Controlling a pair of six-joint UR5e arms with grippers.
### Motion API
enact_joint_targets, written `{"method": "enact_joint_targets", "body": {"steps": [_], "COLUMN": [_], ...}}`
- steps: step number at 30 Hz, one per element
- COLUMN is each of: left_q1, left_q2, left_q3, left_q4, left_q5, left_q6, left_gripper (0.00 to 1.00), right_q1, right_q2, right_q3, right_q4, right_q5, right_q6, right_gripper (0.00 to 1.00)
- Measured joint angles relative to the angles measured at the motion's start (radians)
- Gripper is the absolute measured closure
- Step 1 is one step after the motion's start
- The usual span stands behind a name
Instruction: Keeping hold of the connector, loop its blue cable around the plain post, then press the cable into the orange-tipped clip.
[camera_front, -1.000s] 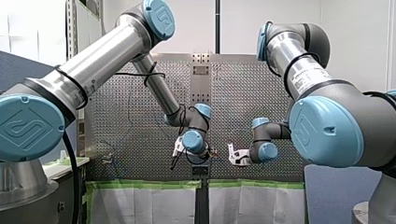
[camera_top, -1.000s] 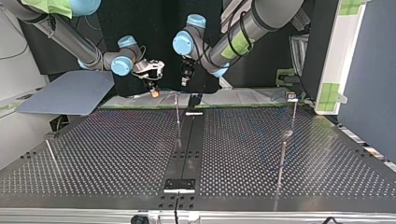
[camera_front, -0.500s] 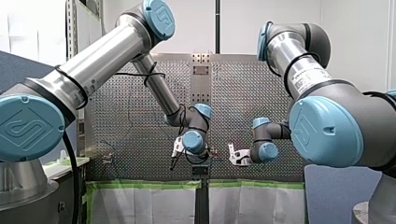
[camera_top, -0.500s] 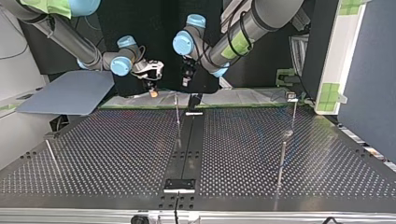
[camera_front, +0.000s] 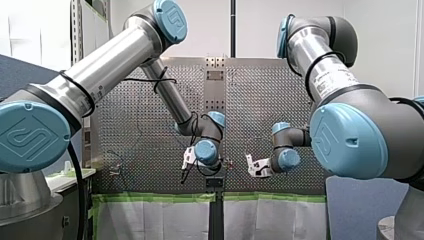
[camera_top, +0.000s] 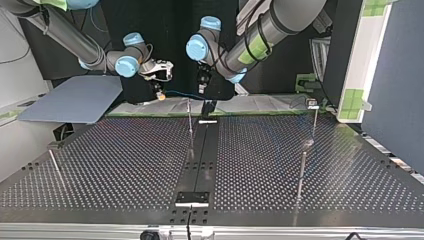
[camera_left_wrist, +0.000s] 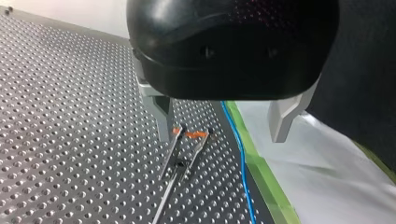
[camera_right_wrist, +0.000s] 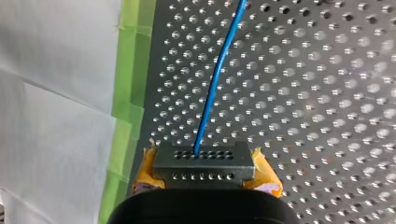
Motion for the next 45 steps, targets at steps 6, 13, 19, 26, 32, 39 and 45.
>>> {"method": "enact_joint_targets", "body": {"steps": [6, 13, 19, 26, 32, 39, 45], "left_q1": [0.016, 0.033, 0.039, 0.046, 0.052, 0.061, 0.066], "left_q2": [-0.017, -0.071, -0.087, -0.088, -0.088, -0.088, -0.079], "left_q3": [0.001, 0.001, 0.006, 0.006, -0.013, -0.051, -0.054], "left_q4": [-0.001, 0.028, 0.078, 0.122, 0.1, 0.096, 0.051], "left_q5": [0.045, 0.064, 0.068, 0.063, 0.04, 0.027, 0.027], "left_q6": [-0.032, -0.068, -0.119, -0.168, -0.191, -0.193, -0.196], "left_gripper": [0.0, 0.0, 0.0, 0.0, 0.0, 0.0, 0.0], "right_q1": [0.003, 0.011, 0.019, 0.031, 0.037, 0.04, 0.041], "right_q2": [-0.053, -0.094, -0.099, -0.1, -0.1, -0.099, -0.098], "right_q3": [0.011, 0.012, 0.012, 0.012, 0.022, 0.031, 0.042], "right_q4": [0.023, 0.055, 0.082, 0.121, 0.126, 0.117, 0.099], "right_q5": [0.0, -0.015, -0.023, -0.024, -0.021, -0.019, -0.021], "right_q6": [-0.001, -0.004, 0.004, -0.005, -0.012, -0.013, -0.008], "right_gripper": [1.0, 1.0, 1.0, 1.0, 1.0, 1.0, 1.0]}}
